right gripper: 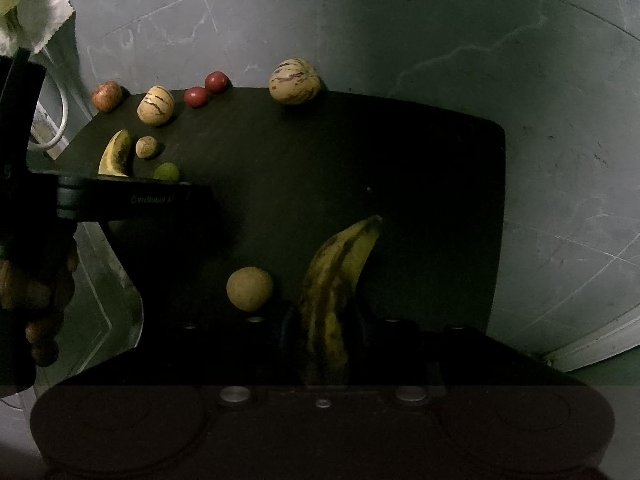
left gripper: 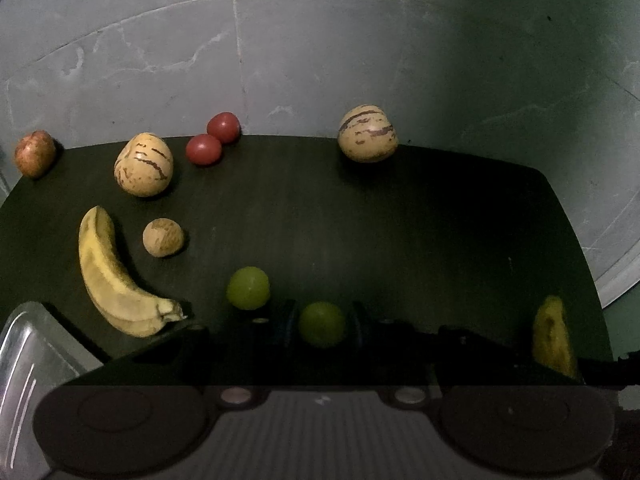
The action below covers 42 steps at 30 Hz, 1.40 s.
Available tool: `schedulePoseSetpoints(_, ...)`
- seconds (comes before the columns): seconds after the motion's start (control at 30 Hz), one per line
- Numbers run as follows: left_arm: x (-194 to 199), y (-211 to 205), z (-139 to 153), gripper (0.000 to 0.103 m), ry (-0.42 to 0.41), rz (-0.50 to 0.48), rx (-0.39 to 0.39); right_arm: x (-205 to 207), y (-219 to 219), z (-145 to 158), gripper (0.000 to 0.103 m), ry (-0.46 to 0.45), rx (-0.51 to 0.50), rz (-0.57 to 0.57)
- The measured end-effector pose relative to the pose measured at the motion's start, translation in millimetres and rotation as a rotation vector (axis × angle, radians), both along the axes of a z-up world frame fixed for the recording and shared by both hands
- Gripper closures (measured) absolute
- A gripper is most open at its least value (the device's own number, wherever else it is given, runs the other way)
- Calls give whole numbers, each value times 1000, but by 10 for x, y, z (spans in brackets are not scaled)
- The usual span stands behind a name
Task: Organize fruits
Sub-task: 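Close the left tool on the green grape while the right tool grasps the spotted banana, then carry the grape in the left tool over the tray while the right tool carries the banana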
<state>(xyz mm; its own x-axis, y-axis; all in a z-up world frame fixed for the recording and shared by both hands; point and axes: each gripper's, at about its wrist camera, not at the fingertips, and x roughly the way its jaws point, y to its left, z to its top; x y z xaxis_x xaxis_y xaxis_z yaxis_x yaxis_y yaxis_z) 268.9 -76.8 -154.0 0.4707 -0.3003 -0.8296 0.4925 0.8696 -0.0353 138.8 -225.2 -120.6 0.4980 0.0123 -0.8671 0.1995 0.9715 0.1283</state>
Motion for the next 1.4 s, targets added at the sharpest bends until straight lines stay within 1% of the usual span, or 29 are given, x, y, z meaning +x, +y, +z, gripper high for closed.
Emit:
schedulePoseSetpoints(0.07, -3, 28, 18, 76, 10, 8, -17, -19, -6, 12, 71, -4, 4, -1)
schedulePoseSetpoints(0.17, -40, 80, 85, 77, 3, 19, -30, -51, 16, 75, 71, -26, -4, 6)
schedulePoseSetpoints(0.37, -125, 300, 347, 77, -32, 58, -76, -29, 108, 330, 72, -86, -17, 34)
schedulePoseSetpoints(0.53, -207, 622, 649, 77, -89, 104, -110, 63, 269, 617, 72, -153, -24, 69)
schedulePoseSetpoints(0.73, -323, 1076, 992, 77, -164, 165, -123, 208, 598, 957, 72, -226, -32, 134)
schedulePoseSetpoints(0.97, -525, 1589, 1194, 77, -208, 248, -146, 254, 1049, 1259, 72, -285, -48, 226)
schedulePoseSetpoints(1.17, -757, 1928, 1354, 77, -245, 354, -156, 294, 1321, 1465, 72, -334, -35, 328)
schedulePoseSetpoints(1.33, -1037, 2066, 1528, 77, -300, 475, -141, 320, 1479, 1601, 72, -381, 2, 460)
schedulePoseSetpoints(1.4, -1163, 2092, 1579, 77, -309, 540, -130, 316, 1505, 1648, 72, -395, 25, 518)
